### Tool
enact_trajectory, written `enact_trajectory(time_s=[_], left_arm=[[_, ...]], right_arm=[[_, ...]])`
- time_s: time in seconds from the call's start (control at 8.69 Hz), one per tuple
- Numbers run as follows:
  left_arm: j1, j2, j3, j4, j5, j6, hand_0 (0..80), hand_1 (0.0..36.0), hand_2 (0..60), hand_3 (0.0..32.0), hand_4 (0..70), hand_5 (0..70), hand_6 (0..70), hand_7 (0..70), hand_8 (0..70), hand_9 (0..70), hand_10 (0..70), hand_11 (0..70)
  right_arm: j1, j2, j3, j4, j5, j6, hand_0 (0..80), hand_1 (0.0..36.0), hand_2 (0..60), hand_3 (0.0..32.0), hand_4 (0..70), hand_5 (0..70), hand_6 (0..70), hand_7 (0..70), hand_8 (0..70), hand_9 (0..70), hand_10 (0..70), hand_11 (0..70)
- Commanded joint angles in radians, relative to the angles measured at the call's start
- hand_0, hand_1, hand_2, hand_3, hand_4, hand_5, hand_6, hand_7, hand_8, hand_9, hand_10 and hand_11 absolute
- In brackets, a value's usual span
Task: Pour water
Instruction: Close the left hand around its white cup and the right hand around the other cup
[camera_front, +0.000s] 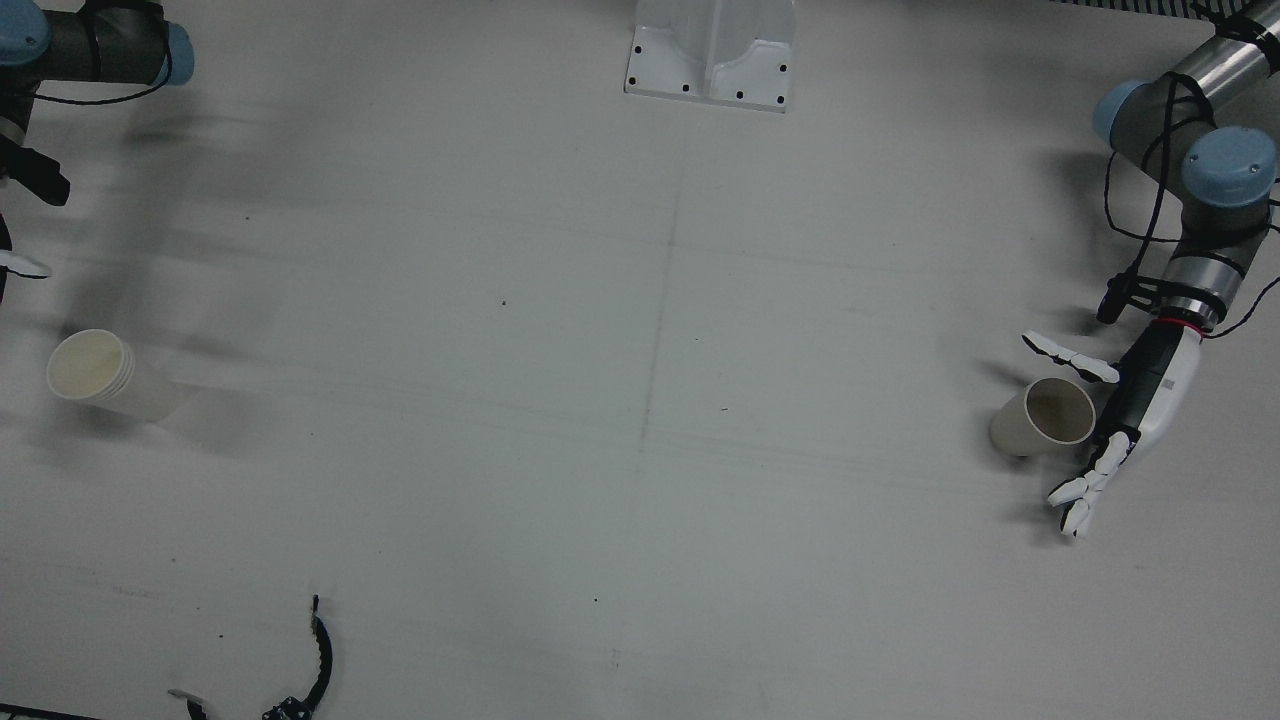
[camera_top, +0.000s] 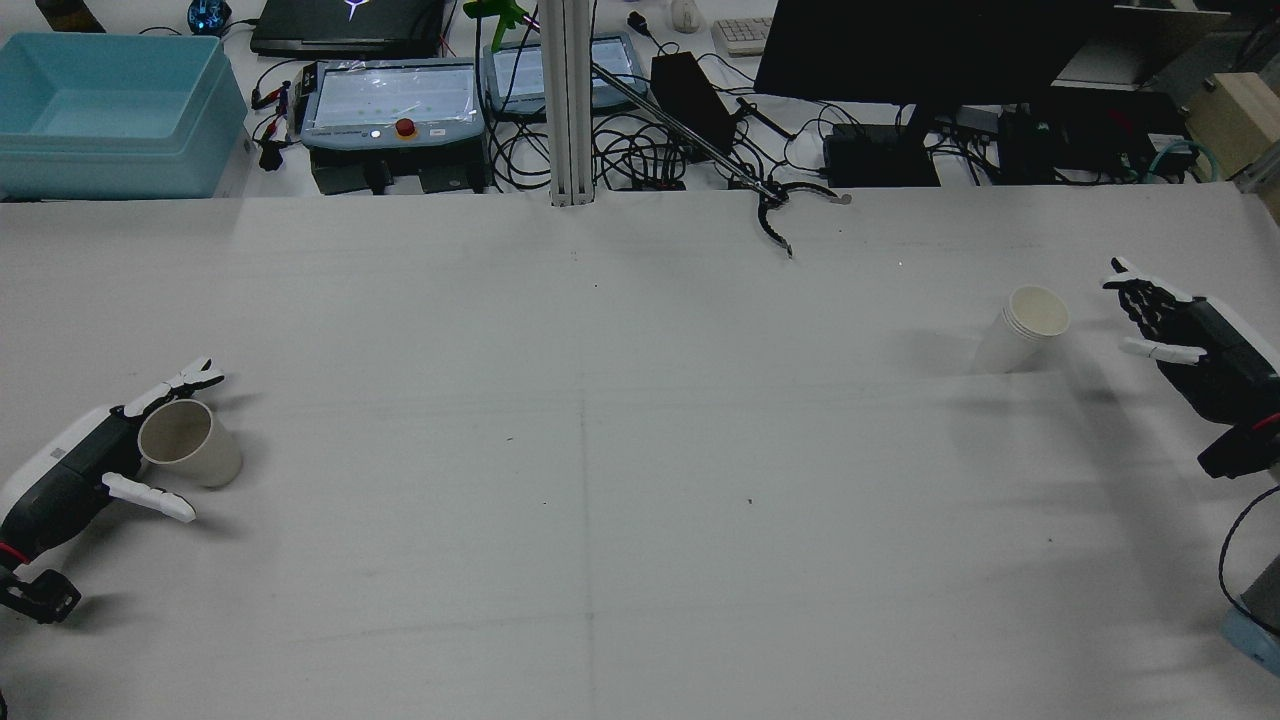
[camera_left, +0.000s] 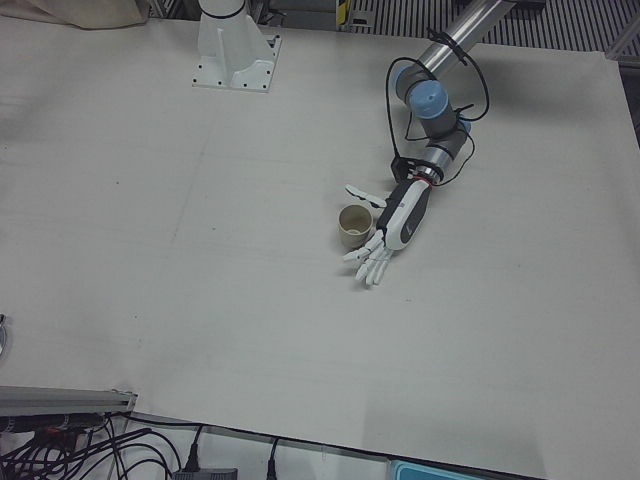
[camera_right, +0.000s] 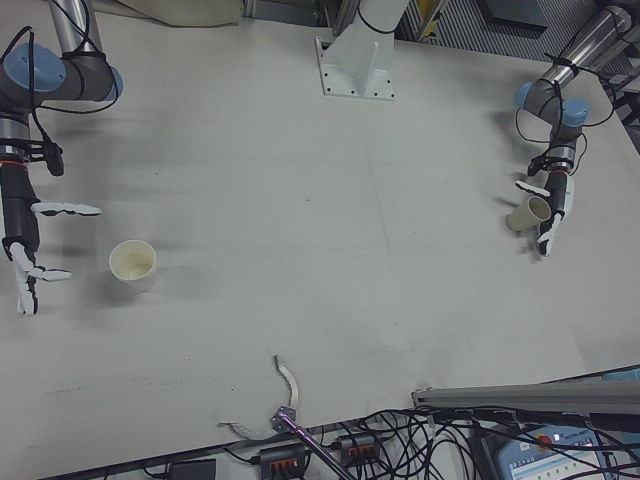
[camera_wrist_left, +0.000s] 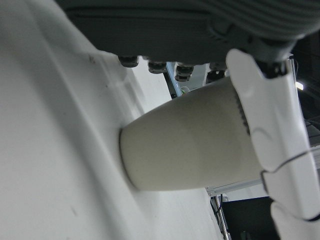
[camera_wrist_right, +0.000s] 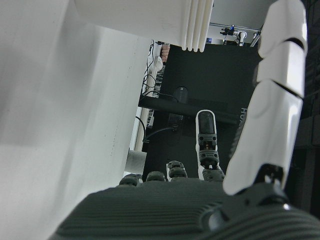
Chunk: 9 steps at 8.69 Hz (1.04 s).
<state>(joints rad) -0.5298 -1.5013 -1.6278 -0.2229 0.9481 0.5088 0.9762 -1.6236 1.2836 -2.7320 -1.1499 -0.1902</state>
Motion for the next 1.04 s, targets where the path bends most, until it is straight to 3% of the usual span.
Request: enact_trajectory(time_s=[0.0, 0.12, 0.23, 0.46, 0.58, 0.69, 0.81, 0.92], left_arm=[[0.001, -0.027, 0.000, 0.011, 0.001, -0.001, 53.9, 11.2, 0.0, 0.0, 21.3, 20.3, 4.4, 6.2, 2.0, 0.0, 0.5, 2.4], [0.001, -0.036, -0.001, 0.016, 0.001, -0.003, 54.1, 11.2, 0.0, 0.0, 22.1, 20.6, 4.7, 6.6, 2.1, 0.0, 0.5, 2.4], [-0.001, -0.052, -0.006, 0.042, 0.001, -0.009, 54.1, 10.9, 0.0, 0.0, 27.5, 26.9, 5.7, 6.6, 2.5, 0.1, 0.6, 2.4], [-0.002, -0.065, -0.015, 0.066, 0.000, -0.018, 55.8, 11.5, 0.0, 0.0, 37.3, 61.8, 9.0, 11.2, 4.2, 2.2, 1.3, 3.1], [-0.006, -0.065, -0.021, 0.068, 0.000, -0.019, 56.9, 11.6, 0.0, 0.0, 43.6, 70.0, 10.7, 14.5, 5.1, 3.7, 1.9, 4.0], [-0.009, -0.063, -0.032, 0.069, 0.000, -0.020, 58.6, 15.8, 4.7, 0.0, 49.9, 70.0, 12.2, 17.1, 5.9, 5.0, 2.8, 5.4], [-0.012, -0.063, -0.033, 0.071, 0.000, -0.023, 52.8, 25.9, 60.0, 0.0, 55.0, 70.0, 12.4, 18.1, 5.9, 5.1, 3.2, 6.2], [-0.013, -0.063, -0.043, 0.071, 0.000, -0.027, 48.9, 33.5, 60.0, 0.0, 59.6, 70.0, 12.2, 18.4, 5.6, 4.8, 3.5, 6.6]], right_arm=[[0.001, -0.004, -0.001, 0.000, 0.001, 0.005, 52.2, 19.9, 9.5, 0.0, 5.7, 32.4, 2.8, 6.4, 0.0, 0.0, 0.0, 0.0], [0.001, -0.006, -0.003, 0.000, 0.001, 0.006, 52.4, 19.8, 9.5, 0.0, 5.9, 32.4, 2.9, 6.5, 0.0, 0.0, 0.0, 0.0], [0.002, -0.007, -0.003, 0.000, 0.001, 0.008, 52.2, 19.7, 9.5, 0.0, 5.8, 32.4, 2.8, 6.1, 0.0, 0.0, 0.0, 0.0], [0.005, -0.013, -0.004, 0.002, 0.001, 0.011, 52.0, 19.6, 9.7, 0.0, 5.5, 32.5, 2.6, 5.7, 0.0, 0.0, 0.0, 0.0], [0.006, -0.018, -0.004, 0.003, 0.001, 0.012, 52.0, 19.6, 9.5, 0.0, 5.4, 32.3, 2.5, 5.5, 0.0, 0.0, 0.0, 0.0], [0.007, -0.018, -0.004, 0.003, 0.003, 0.014, 52.1, 19.6, 9.1, 0.0, 5.2, 32.1, 2.4, 5.1, 0.0, 0.0, 0.0, 0.0], [0.007, -0.019, -0.004, 0.005, 0.003, 0.014, 52.1, 19.6, 9.1, 0.0, 5.0, 31.9, 2.3, 4.9, 0.0, 0.0, 0.0, 0.0], [0.010, -0.018, -0.003, 0.005, 0.003, 0.015, 52.4, 19.7, 8.9, 0.0, 5.1, 32.1, 2.3, 4.8, 0.0, 0.0, 0.0, 0.0]])
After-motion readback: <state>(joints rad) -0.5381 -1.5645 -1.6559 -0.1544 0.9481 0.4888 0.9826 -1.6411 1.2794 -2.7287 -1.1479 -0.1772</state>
